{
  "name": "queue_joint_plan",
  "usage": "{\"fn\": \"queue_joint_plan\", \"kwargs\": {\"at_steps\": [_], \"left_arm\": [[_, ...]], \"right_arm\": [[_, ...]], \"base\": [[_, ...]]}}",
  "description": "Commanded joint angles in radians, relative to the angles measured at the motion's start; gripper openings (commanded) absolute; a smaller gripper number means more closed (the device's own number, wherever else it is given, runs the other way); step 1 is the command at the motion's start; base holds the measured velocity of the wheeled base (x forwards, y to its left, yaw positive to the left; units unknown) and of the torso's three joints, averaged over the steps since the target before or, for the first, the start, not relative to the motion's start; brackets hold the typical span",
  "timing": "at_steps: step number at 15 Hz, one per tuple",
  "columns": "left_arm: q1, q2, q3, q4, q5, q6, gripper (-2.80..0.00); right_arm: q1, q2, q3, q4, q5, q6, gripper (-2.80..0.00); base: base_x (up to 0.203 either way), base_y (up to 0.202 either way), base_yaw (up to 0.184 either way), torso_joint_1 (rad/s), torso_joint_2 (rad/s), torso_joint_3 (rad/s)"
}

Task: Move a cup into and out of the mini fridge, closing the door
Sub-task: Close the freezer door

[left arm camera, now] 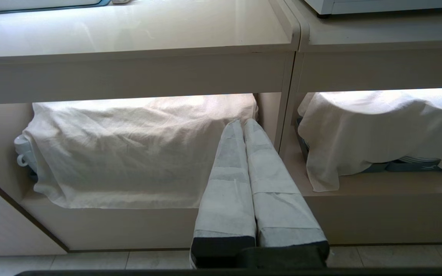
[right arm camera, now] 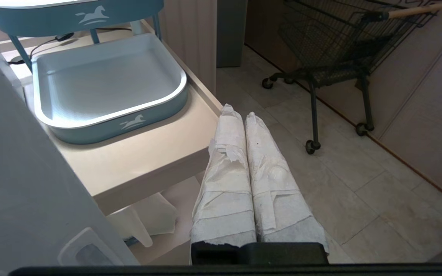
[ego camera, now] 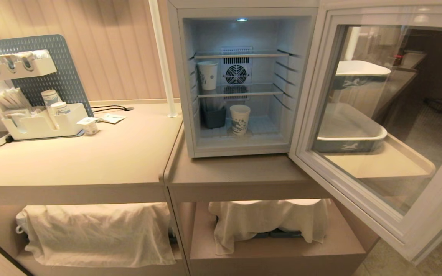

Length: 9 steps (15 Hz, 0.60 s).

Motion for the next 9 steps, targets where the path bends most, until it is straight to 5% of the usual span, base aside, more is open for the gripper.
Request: {"fn": "queue_joint_plan", "kwargs": {"at_steps": [1,9], "left_arm": [[0.000,0.000,0.002,0.000,0.000,0.000,-2.80],[0.000,0.000,0.002,0.000,0.000,0.000,-2.80]], "right_arm": [[0.006,-0.008,0.000,-0.001,0.001,0.007,-2.80],[0.065,-0.011,-0.017,0.008,0.072,0.119,-2.80]], "base": [[0.000,0.000,0.000,0.000,0.00,0.000],[0.000,0.000,0.000,0.000,0.00,0.000]]}}
